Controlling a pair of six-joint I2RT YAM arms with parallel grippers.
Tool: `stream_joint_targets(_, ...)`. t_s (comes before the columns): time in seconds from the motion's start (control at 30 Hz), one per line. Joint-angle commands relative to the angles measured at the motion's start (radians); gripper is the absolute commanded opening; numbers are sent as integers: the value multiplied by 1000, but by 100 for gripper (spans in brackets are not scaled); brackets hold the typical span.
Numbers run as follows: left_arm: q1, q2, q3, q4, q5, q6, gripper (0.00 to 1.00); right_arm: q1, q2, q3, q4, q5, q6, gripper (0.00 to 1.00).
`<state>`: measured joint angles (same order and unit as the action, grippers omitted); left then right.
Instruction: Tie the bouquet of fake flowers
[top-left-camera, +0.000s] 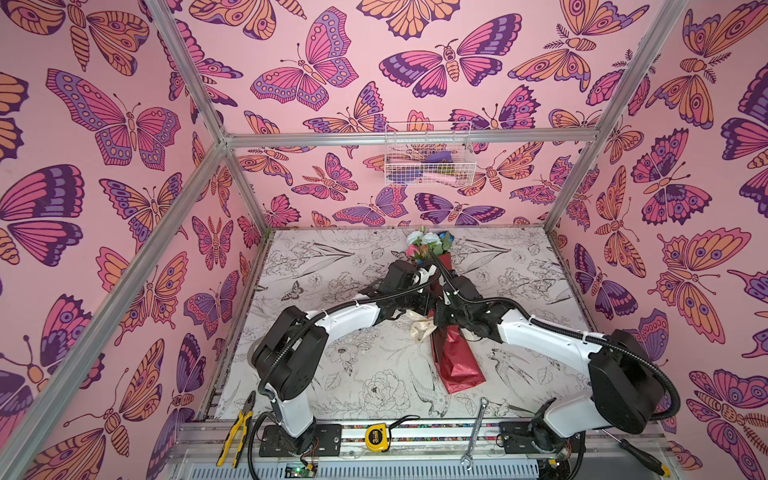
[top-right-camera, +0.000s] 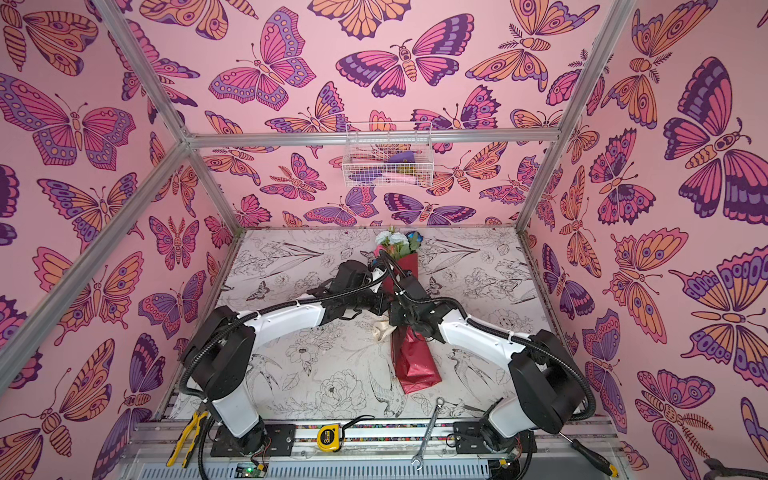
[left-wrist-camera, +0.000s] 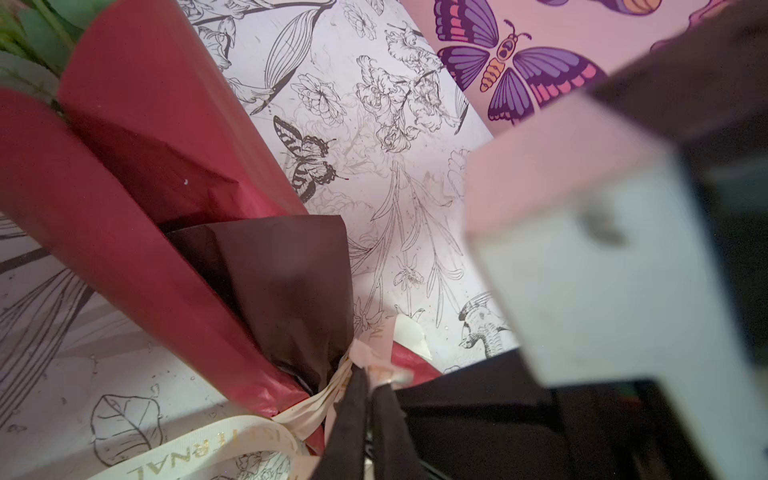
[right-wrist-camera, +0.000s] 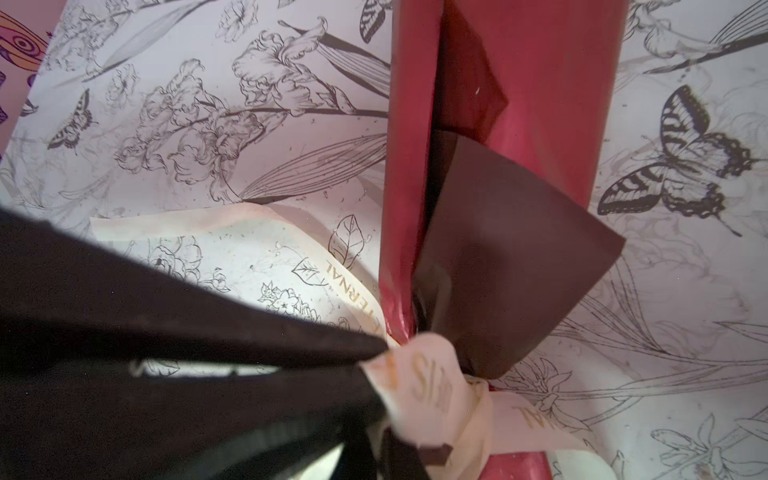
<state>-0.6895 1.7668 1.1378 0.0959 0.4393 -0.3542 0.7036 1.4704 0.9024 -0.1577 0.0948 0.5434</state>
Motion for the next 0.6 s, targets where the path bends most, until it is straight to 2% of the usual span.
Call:
stream_joint_targets(0.0,15,-35,-31,25,33,-27,28,0,-34,-11,33,32,33,0)
stream_joint_targets(0.1,25,-69,-72,35,6,-49,53,-9,-32,-17,36,34,48,0)
stream_joint_targets(0.17,30,-109,-120,38,-41,-70,59,-11,-29,-19,37,38,60,0)
stream_joint_targets(0.33,39,-223,-284,71,-127,-103,59,-24,-18,-19,34,57,98,0)
stream_joint_targets(0.47,28,-267,-406,186,-60,-58,58,-36,-14,-19,27,60,125,0)
stream_joint_targets(0.57,8,-249,-438,202,-79,-10,57,-38,-13,-17,26,56,131,0)
